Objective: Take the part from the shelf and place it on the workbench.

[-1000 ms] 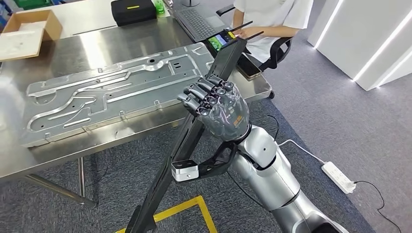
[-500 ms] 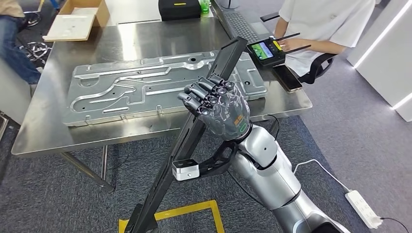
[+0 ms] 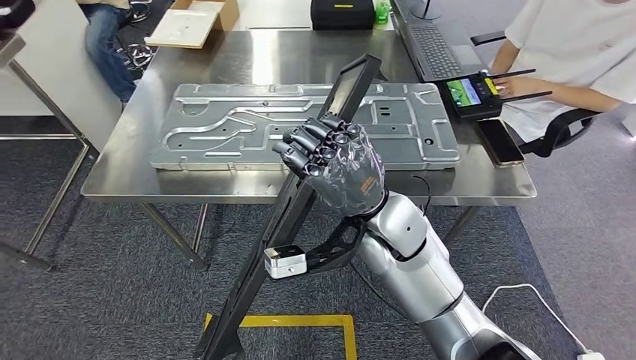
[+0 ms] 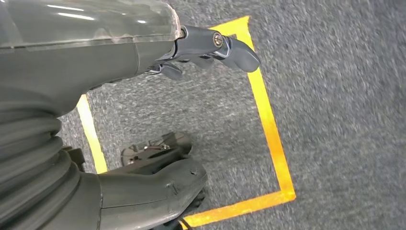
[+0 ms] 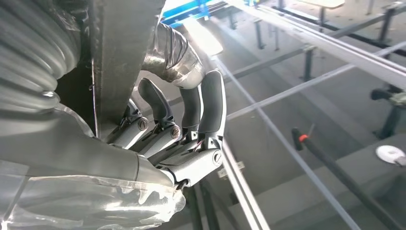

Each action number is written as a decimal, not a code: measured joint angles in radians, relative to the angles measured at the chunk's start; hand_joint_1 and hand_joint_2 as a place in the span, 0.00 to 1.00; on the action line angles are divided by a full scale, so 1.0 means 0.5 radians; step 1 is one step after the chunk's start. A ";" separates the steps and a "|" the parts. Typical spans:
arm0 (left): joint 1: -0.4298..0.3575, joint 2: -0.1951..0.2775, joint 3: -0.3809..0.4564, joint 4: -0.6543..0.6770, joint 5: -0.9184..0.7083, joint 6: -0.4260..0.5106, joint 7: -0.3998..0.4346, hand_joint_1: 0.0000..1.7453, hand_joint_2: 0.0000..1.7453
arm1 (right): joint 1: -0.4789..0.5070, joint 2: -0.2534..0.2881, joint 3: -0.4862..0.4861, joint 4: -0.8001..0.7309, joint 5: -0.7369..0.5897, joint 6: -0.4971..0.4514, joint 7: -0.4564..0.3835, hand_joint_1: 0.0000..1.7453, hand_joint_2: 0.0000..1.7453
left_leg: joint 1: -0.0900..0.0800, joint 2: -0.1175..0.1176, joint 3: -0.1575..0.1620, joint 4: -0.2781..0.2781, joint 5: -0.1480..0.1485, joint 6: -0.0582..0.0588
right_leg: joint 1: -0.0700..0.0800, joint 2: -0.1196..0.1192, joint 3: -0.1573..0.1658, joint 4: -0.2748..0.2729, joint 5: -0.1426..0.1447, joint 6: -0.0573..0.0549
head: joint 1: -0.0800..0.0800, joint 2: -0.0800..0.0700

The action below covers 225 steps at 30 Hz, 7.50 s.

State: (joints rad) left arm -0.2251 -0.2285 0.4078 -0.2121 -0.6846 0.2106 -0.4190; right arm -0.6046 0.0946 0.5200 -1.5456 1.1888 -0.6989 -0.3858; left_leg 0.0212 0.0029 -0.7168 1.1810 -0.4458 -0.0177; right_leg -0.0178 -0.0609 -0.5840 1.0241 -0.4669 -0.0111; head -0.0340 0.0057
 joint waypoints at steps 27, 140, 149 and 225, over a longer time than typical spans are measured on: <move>-0.008 0.005 0.003 0.000 -0.010 -0.039 0.018 0.00 1.00 | -0.019 -0.011 -0.063 0.002 -0.153 0.000 0.007 1.00 1.00 | -0.013 -0.023 -0.055 0.210 -0.199 0.010 | 0.009 0.107 -0.033 -0.004 0.040 -0.018 | 0.001 0.000; 0.013 -0.023 0.080 0.000 0.003 -0.181 -0.064 0.00 1.00 | -0.575 -0.681 -0.435 0.733 -0.549 0.647 0.242 1.00 1.00 | -0.029 -0.022 0.267 -0.317 -0.021 0.132 | -0.014 0.123 -0.280 0.308 0.043 0.090 | 0.015 0.000; 0.009 -0.021 0.087 0.000 0.002 -0.185 -0.072 0.00 1.00 | -0.681 -0.700 -0.405 0.830 -0.609 0.709 0.243 1.00 1.00 | -0.033 -0.018 0.167 -0.063 -0.190 0.050 | -0.011 0.122 -0.131 0.039 0.080 0.012 | 0.013 0.000; 0.014 -0.001 0.117 0.000 -0.043 -0.170 -0.091 0.00 1.00 | -1.087 -0.795 -0.318 1.356 -0.862 1.379 0.480 0.00 0.00 | -0.039 -0.014 0.212 -0.344 0.055 0.131 | 0.003 0.128 -0.118 0.085 0.015 0.069 | 0.018 0.000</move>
State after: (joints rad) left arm -0.2181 -0.2291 0.4665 -0.2121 -0.7061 0.1255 -0.4644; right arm -1.1480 -0.3027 0.3608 -0.8674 0.7575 -0.0092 -0.1457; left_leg 0.0018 -0.0043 -0.6108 1.0088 -0.4182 0.0477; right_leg -0.0162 0.0032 -0.6430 1.0665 -0.4592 0.0235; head -0.0251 0.0057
